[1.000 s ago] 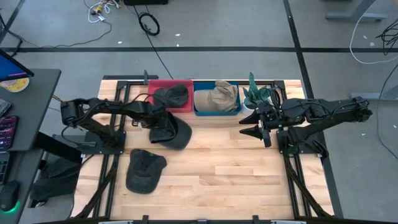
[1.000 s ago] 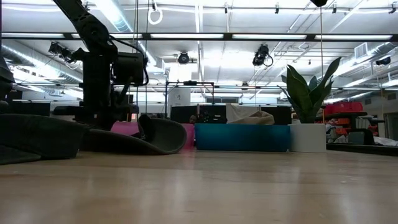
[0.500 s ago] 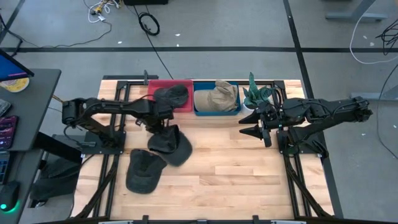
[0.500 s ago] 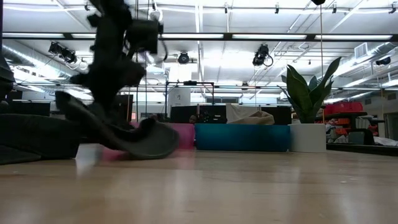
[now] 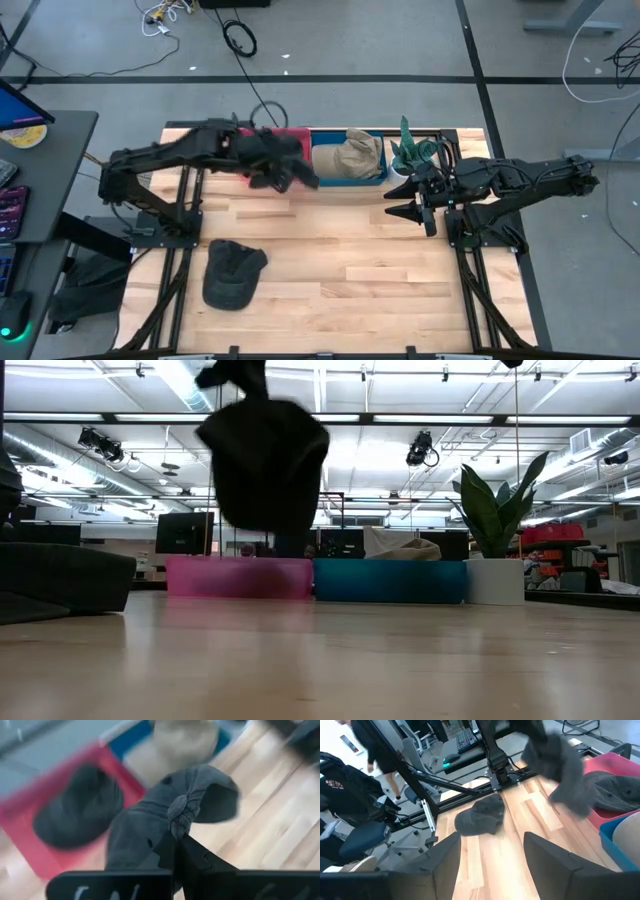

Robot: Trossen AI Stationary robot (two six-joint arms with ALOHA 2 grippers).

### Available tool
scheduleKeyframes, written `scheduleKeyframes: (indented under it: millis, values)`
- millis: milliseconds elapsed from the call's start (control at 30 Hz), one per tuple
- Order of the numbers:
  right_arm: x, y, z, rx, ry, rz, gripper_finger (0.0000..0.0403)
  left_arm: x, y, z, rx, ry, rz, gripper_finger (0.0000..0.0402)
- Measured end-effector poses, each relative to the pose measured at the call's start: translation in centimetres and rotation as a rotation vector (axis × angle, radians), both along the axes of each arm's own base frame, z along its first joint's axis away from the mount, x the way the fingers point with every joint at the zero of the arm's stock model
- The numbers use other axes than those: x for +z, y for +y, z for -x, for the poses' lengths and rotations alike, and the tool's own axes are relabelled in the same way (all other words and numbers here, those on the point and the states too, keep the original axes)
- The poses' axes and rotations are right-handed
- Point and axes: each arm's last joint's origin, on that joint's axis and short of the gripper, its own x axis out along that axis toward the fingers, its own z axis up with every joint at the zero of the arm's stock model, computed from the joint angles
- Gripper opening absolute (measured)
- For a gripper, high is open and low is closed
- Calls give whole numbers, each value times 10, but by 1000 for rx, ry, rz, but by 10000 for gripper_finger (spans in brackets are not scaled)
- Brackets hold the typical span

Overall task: Pick & Place hat
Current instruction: Put the top black cap into the red bin

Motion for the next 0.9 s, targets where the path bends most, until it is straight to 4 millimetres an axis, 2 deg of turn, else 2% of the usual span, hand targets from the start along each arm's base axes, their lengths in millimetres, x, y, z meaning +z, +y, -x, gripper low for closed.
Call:
scheduleKeyframes:
  millis: [133,367,667,767,900]
  values:
    - [0,0,0,-7,1,-21,219,38,-6,6,-61,-85,-136,5]
    - [3,-1,-1,-29,-25,-85,219,79,-15,16,-172,-150,-331,5]
    - [7,-6,-3,-65,-65,-111,219,108,-27,5,-355,-209,-716,5]
    - [7,-7,-3,-67,-65,-111,219,113,-22,4,-299,-259,-731,5]
    - [7,-7,-3,-66,-65,-110,219,115,-8,5,-127,-362,-618,5]
